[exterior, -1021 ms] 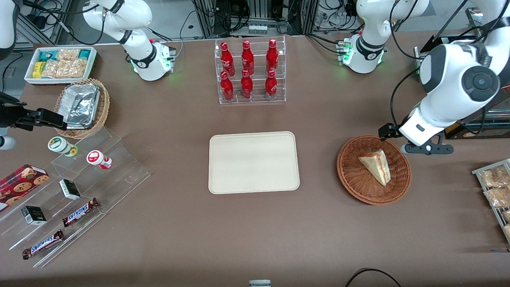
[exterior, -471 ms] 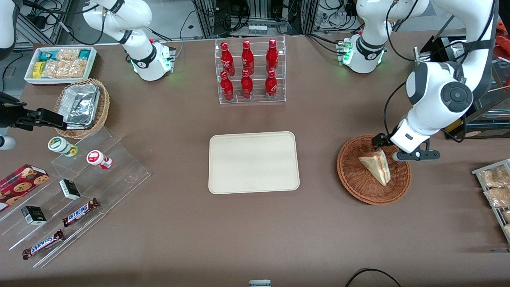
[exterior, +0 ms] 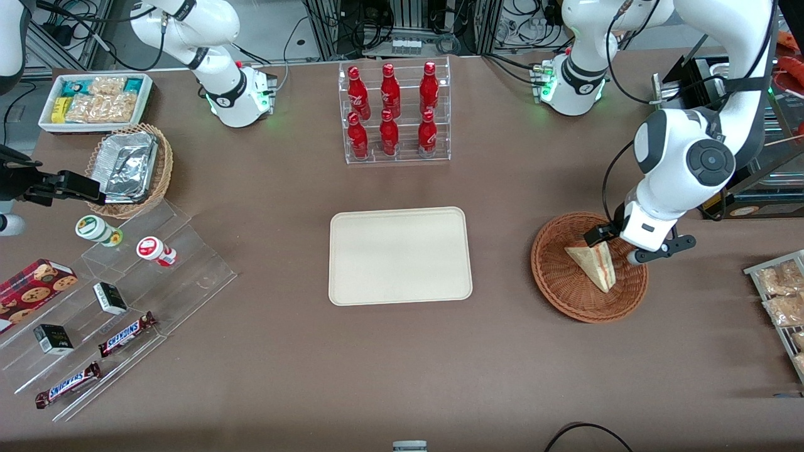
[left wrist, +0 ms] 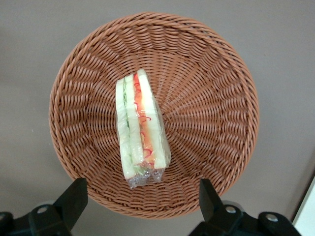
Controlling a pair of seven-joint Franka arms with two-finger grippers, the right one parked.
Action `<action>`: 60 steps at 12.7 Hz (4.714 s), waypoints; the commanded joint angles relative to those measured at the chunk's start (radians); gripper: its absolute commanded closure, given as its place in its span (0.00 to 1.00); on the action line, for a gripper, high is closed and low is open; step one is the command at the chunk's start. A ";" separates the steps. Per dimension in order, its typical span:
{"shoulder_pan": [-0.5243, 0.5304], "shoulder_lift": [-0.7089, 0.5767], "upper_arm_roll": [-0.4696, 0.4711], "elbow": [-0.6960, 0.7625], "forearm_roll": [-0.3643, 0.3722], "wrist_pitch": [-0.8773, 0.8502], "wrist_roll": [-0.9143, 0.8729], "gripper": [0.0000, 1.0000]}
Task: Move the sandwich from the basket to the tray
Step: 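Lower the left gripper around the sandwich and close on it, then lift the sandwich and carry it with the left gripper over the cream tray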
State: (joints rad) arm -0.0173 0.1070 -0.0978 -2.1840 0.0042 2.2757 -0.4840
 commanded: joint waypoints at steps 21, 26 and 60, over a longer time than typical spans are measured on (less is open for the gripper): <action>0.004 0.169 0.015 -0.014 0.020 0.148 -0.245 0.01; 0.002 0.163 0.023 -0.013 0.022 0.139 -0.242 1.00; -0.605 0.591 -0.033 0.795 0.020 -0.332 -0.355 1.00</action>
State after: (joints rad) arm -0.5909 0.6398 -0.1422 -1.4808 0.0141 1.9621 -0.8053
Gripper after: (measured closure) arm 0.850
